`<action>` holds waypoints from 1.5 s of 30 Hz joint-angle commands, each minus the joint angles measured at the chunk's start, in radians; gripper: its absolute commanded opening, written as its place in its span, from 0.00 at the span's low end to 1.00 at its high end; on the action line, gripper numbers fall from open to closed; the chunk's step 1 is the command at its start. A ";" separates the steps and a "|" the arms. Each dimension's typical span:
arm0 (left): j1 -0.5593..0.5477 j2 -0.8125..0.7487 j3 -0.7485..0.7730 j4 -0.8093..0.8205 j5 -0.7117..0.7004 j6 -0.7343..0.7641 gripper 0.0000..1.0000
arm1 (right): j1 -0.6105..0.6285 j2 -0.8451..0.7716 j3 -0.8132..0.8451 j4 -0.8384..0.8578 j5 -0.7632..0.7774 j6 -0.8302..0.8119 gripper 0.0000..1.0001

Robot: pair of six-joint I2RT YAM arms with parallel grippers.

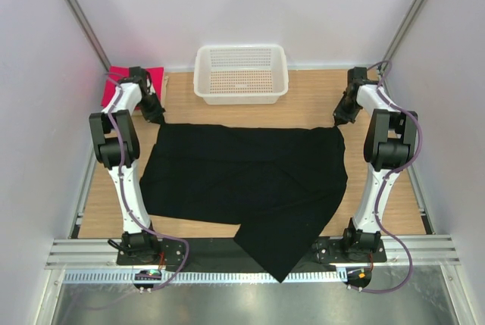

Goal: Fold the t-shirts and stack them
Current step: Fold the tshirt

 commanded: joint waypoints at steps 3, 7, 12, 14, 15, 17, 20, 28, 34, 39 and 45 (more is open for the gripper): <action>-0.003 -0.039 0.012 0.079 -0.075 -0.016 0.00 | -0.013 -0.084 -0.022 0.036 0.160 0.077 0.01; -0.003 -0.067 -0.005 0.152 -0.115 -0.033 0.00 | -0.036 -0.124 -0.071 0.058 0.209 0.128 0.01; -0.003 -0.079 -0.001 0.195 -0.159 -0.051 0.00 | -0.046 -0.141 -0.098 0.072 0.226 0.158 0.01; -0.003 -0.076 -0.001 0.202 -0.159 -0.053 0.00 | -0.047 -0.150 -0.117 0.105 0.209 0.161 0.01; -0.003 -0.068 0.004 0.209 -0.152 -0.048 0.00 | -0.047 -0.150 -0.118 0.117 0.188 0.146 0.01; -0.005 -0.061 0.010 0.206 -0.132 -0.045 0.00 | -0.047 -0.135 -0.102 0.148 0.075 0.112 0.01; -0.005 -0.053 -0.008 0.203 -0.103 -0.047 0.00 | -0.047 -0.100 -0.063 0.148 -0.098 0.049 0.19; -0.008 -0.048 -0.022 0.203 -0.093 -0.050 0.00 | -0.036 -0.043 -0.034 0.110 -0.217 0.013 0.41; -0.008 -0.045 -0.016 0.202 -0.093 -0.053 0.00 | -0.032 -0.027 -0.068 0.136 -0.240 0.045 0.29; -0.006 -0.048 -0.018 0.197 -0.096 -0.044 0.00 | -0.032 -0.020 -0.062 0.144 -0.242 0.054 0.26; -0.008 -0.050 -0.018 0.189 -0.104 -0.034 0.00 | -0.032 -0.036 -0.068 0.115 -0.190 0.025 0.32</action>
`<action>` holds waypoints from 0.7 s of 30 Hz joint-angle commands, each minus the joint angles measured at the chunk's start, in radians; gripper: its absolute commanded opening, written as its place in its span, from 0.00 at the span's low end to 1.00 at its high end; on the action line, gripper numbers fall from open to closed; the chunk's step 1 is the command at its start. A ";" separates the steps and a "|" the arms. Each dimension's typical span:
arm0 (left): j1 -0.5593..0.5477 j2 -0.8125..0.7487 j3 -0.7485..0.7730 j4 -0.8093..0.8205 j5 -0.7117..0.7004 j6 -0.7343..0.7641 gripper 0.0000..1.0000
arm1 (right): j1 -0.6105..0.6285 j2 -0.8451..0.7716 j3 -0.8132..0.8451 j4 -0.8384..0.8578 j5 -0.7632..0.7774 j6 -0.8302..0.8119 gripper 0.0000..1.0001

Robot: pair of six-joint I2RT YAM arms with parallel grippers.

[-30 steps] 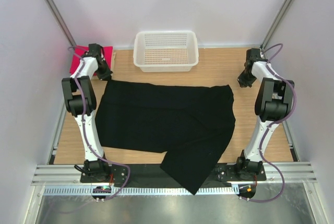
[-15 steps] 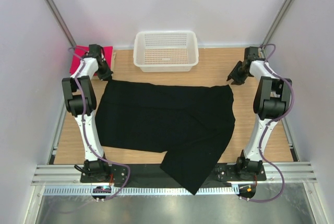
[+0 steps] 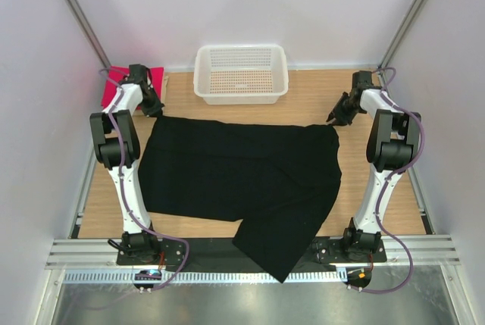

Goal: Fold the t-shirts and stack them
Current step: Fold the tshirt

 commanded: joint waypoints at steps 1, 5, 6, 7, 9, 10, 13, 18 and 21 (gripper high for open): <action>-0.004 -0.043 0.001 0.023 -0.002 0.014 0.00 | 0.004 -0.027 0.005 -0.015 0.025 -0.032 0.32; -0.002 -0.038 0.003 0.023 -0.001 0.011 0.00 | 0.004 -0.052 -0.024 -0.016 0.026 -0.040 0.32; -0.002 -0.038 0.004 0.023 0.001 0.011 0.00 | 0.006 -0.061 -0.027 -0.016 0.023 -0.039 0.32; -0.002 -0.035 0.003 0.023 -0.001 0.011 0.00 | 0.006 -0.066 -0.030 -0.016 0.018 -0.037 0.32; -0.002 -0.035 0.003 0.022 -0.001 0.011 0.00 | 0.008 -0.064 -0.037 -0.015 0.005 -0.036 0.32; -0.002 -0.035 0.003 0.020 -0.001 0.011 0.00 | 0.008 -0.061 -0.036 -0.013 0.002 -0.036 0.31; -0.002 -0.037 0.004 0.022 -0.002 0.014 0.00 | 0.008 -0.049 -0.031 -0.009 0.000 -0.026 0.29; -0.002 -0.031 0.009 0.017 -0.013 0.011 0.00 | 0.008 -0.038 -0.005 -0.013 0.049 -0.006 0.01; -0.004 -0.022 0.010 0.017 -0.017 0.002 0.00 | 0.008 -0.064 0.004 -0.019 0.155 -0.008 0.01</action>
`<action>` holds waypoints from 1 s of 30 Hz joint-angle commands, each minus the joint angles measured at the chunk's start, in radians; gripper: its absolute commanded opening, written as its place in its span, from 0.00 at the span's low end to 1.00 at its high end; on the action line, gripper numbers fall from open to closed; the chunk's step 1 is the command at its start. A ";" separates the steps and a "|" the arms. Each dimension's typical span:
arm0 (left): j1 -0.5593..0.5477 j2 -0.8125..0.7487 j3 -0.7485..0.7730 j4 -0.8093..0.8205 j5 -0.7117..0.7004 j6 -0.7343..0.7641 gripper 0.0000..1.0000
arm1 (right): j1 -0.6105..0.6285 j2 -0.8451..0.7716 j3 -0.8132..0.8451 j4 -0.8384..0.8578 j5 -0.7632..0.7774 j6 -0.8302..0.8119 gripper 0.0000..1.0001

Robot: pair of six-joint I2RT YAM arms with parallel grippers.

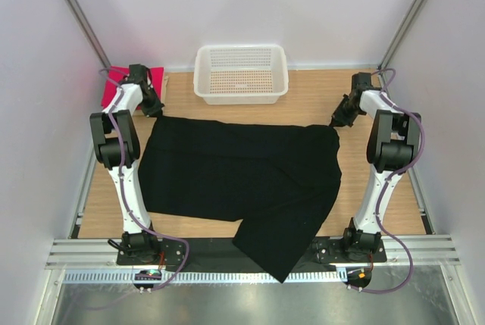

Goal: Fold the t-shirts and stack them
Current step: Fold the tshirt

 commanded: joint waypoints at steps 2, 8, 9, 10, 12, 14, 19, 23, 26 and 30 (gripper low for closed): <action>-0.002 -0.017 0.009 0.019 -0.024 -0.007 0.00 | 0.007 -0.101 0.009 0.000 0.240 0.018 0.01; -0.002 -0.009 0.006 0.025 -0.038 -0.036 0.00 | 0.004 -0.181 -0.081 0.053 0.361 0.108 0.01; -0.001 -0.011 0.006 0.030 -0.041 -0.038 0.00 | 0.004 -0.193 -0.092 0.068 0.371 0.114 0.01; -0.002 -0.011 0.007 0.031 -0.044 -0.041 0.00 | 0.004 -0.193 -0.103 0.077 0.365 0.119 0.01; -0.001 -0.009 0.015 0.033 -0.055 -0.044 0.00 | 0.004 -0.181 -0.097 0.079 0.355 0.131 0.01; -0.001 -0.006 0.024 0.036 -0.055 -0.046 0.00 | 0.004 -0.172 -0.078 0.082 0.351 0.131 0.01; -0.001 0.011 0.049 0.039 -0.055 -0.047 0.00 | 0.004 -0.107 -0.006 0.062 0.305 0.113 0.01; -0.001 0.026 0.073 0.037 -0.057 -0.046 0.00 | 0.004 -0.093 0.012 0.066 0.300 0.107 0.01; -0.002 0.029 0.090 0.042 -0.052 -0.046 0.00 | 0.004 -0.083 0.035 0.057 0.293 0.102 0.01; -0.001 0.021 0.095 0.057 -0.055 -0.055 0.00 | 0.005 -0.064 0.064 0.050 0.271 0.082 0.01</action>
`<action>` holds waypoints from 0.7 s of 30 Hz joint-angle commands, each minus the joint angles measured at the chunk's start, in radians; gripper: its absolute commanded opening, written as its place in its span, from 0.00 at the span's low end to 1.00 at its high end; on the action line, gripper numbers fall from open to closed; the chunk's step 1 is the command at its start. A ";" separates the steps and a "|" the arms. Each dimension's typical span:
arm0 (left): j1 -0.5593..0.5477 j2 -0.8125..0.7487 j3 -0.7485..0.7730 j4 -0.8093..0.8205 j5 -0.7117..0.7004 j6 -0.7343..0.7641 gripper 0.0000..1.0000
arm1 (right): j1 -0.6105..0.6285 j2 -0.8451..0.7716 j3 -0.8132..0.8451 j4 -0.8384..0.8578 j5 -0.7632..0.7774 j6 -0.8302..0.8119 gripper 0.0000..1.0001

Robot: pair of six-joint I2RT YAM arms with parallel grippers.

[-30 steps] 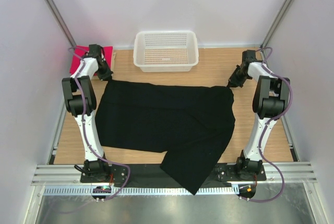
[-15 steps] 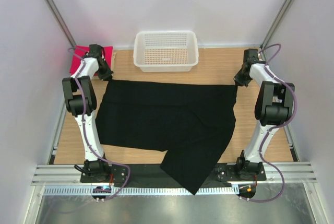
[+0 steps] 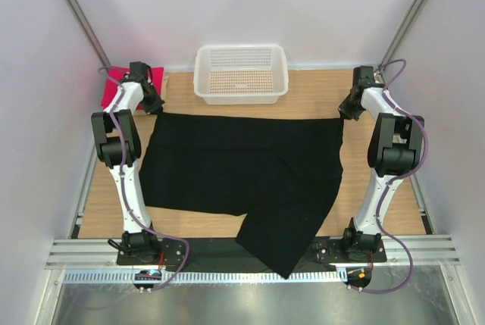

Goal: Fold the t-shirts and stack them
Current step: Fold the tshirt

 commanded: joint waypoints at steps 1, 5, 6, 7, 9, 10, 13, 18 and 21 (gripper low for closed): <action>0.004 0.000 0.053 0.051 -0.032 -0.013 0.00 | -0.005 0.011 0.077 0.019 0.000 -0.033 0.01; 0.004 -0.003 0.086 0.014 -0.032 -0.012 0.27 | -0.003 0.065 0.181 -0.073 0.000 -0.069 0.07; 0.004 -0.011 0.083 0.008 -0.032 -0.012 0.40 | 0.000 0.097 0.255 -0.160 0.017 -0.080 0.13; 0.002 -0.020 0.078 -0.004 -0.032 -0.007 0.44 | 0.006 0.109 0.290 -0.208 0.049 -0.088 0.26; 0.004 -0.054 0.057 -0.020 -0.063 -0.003 0.50 | 0.020 0.118 0.362 -0.312 0.118 -0.106 0.37; 0.005 -0.066 0.048 -0.038 -0.064 -0.006 0.51 | 0.026 0.115 0.375 -0.340 0.143 -0.109 0.45; 0.001 -0.132 -0.006 -0.081 -0.074 -0.013 0.56 | 0.043 0.077 0.390 -0.429 0.242 -0.119 0.57; 0.002 -0.349 -0.190 -0.095 -0.101 -0.048 0.58 | 0.096 -0.046 0.308 -0.466 0.282 -0.126 0.63; 0.002 -0.465 -0.331 -0.112 -0.124 -0.058 0.58 | 0.196 -0.127 0.282 -0.497 0.304 -0.145 0.64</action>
